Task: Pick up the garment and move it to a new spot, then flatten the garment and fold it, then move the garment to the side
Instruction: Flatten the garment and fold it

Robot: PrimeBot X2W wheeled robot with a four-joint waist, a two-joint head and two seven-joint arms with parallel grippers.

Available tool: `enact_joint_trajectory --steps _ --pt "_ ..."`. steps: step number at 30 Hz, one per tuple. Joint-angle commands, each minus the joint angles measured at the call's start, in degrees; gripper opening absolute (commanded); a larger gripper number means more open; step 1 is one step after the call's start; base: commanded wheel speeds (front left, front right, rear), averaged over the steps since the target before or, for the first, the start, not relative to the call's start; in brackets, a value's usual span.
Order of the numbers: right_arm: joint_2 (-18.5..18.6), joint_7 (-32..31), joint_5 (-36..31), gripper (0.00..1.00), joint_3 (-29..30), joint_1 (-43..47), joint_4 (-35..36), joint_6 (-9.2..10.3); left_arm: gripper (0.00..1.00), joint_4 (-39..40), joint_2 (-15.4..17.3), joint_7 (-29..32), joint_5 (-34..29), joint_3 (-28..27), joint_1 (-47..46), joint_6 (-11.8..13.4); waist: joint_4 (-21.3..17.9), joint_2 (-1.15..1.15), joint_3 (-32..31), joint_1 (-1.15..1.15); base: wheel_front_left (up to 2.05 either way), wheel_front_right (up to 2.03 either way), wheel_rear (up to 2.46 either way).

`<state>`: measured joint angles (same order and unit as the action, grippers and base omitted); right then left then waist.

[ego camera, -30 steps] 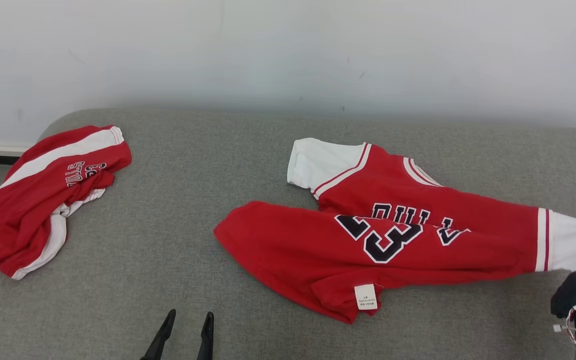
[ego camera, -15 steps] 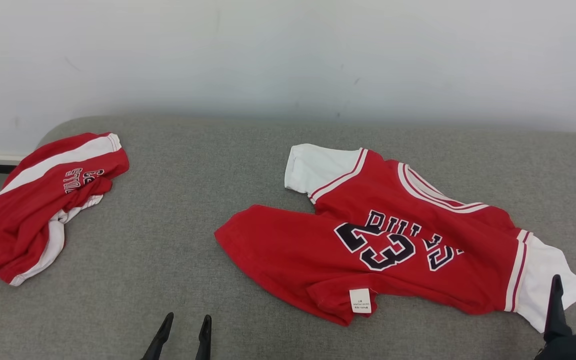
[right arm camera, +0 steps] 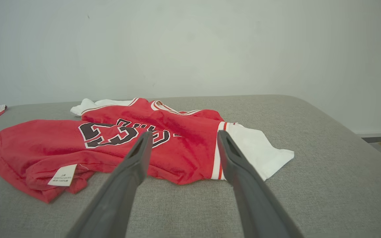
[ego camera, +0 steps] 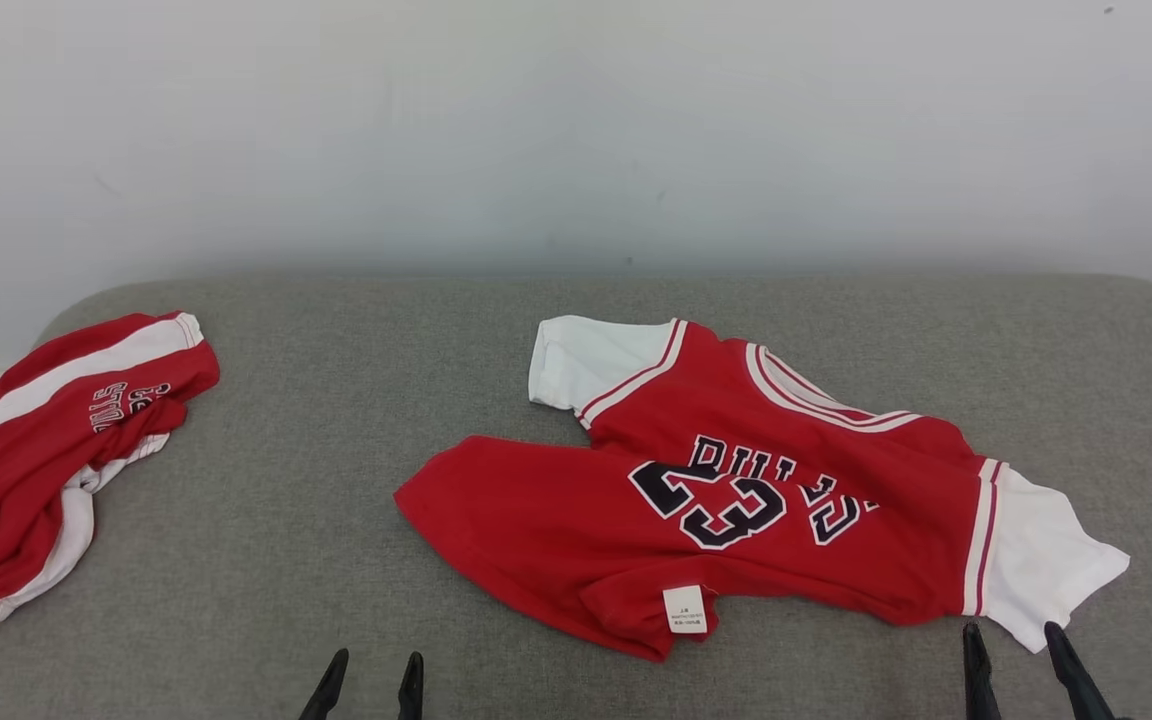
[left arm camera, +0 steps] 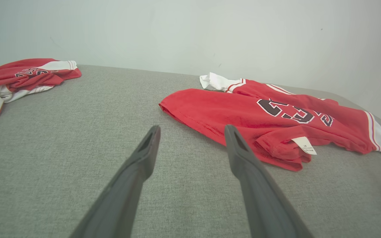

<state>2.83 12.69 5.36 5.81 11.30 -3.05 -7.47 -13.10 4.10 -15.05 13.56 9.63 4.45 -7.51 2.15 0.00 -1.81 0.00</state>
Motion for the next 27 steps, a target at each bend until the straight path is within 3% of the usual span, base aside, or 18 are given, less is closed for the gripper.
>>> enact_joint_trajectory --steps 1,12,20,27 --pt "0.12 0.27 -0.38 1.00 -0.67 0.95 0.08 -0.05 1.00 -0.26 -0.12 -0.19 0.24 0.07 0.63 0.11 -0.61 0.00 -0.42 0.00 0.00 0.00 0.00" --pt "0.09 0.52 0.85 1.00 -3.03 1.01 0.23 -0.05 1.00 -4.03 -0.35 -0.19 2.72 0.56 -1.47 0.11 -2.08 0.00 -0.37 0.00 0.00 0.00 0.00" --pt "0.08 0.42 1.38 1.00 -4.90 0.60 0.07 -0.05 1.00 -15.41 0.06 4.88 8.68 4.93 -11.01 0.11 -3.67 0.00 0.58 0.00 0.00 0.00 0.00" --pt "0.09 -0.20 0.51 1.00 -6.39 -0.26 0.49 -0.05 1.00 -25.69 -0.48 10.24 11.60 4.45 -19.50 1.17 -6.45 0.00 1.72 0.00 0.00 0.00 0.00"
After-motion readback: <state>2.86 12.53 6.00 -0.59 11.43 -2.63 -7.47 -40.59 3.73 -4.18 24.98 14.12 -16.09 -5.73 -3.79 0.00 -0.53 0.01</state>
